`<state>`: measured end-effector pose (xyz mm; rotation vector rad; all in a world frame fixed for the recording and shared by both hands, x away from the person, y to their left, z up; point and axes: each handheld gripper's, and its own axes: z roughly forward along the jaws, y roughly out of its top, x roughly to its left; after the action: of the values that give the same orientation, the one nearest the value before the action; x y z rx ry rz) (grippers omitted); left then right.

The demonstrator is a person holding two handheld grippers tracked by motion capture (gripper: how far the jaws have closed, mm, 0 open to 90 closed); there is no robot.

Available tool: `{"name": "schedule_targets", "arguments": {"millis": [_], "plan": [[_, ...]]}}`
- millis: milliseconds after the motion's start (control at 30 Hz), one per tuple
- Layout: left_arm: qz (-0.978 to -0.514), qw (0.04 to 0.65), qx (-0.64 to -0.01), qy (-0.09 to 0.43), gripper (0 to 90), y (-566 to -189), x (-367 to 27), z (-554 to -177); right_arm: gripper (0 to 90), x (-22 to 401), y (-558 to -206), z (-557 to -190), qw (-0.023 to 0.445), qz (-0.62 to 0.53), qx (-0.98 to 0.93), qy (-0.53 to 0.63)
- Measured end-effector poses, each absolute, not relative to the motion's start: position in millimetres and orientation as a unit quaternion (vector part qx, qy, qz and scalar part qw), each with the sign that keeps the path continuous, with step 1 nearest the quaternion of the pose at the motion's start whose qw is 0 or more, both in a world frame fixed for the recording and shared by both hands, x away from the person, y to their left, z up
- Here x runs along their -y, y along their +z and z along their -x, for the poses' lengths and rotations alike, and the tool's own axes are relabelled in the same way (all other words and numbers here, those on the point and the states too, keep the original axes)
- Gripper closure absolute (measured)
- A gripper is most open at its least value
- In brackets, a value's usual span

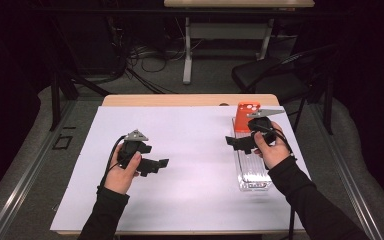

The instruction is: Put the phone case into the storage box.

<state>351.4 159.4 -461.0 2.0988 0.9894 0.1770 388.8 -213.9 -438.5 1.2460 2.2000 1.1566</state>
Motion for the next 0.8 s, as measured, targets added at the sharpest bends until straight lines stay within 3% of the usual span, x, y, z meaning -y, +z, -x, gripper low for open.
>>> {"name": "schedule_targets", "arguments": {"millis": [400, 800], "plan": [[-0.831, 0.397, -0.385, 0.067, 15.3, -457, -160, -349, 0.0, 185, -443, -367, 0.164, -0.412, -0.803, 0.398], [-0.835, 0.395, -0.378, 0.066, 15.3, -456, -158, -348, 0.0, 166, -451, -348, 0.119, -0.384, -0.824, 0.398]]}}
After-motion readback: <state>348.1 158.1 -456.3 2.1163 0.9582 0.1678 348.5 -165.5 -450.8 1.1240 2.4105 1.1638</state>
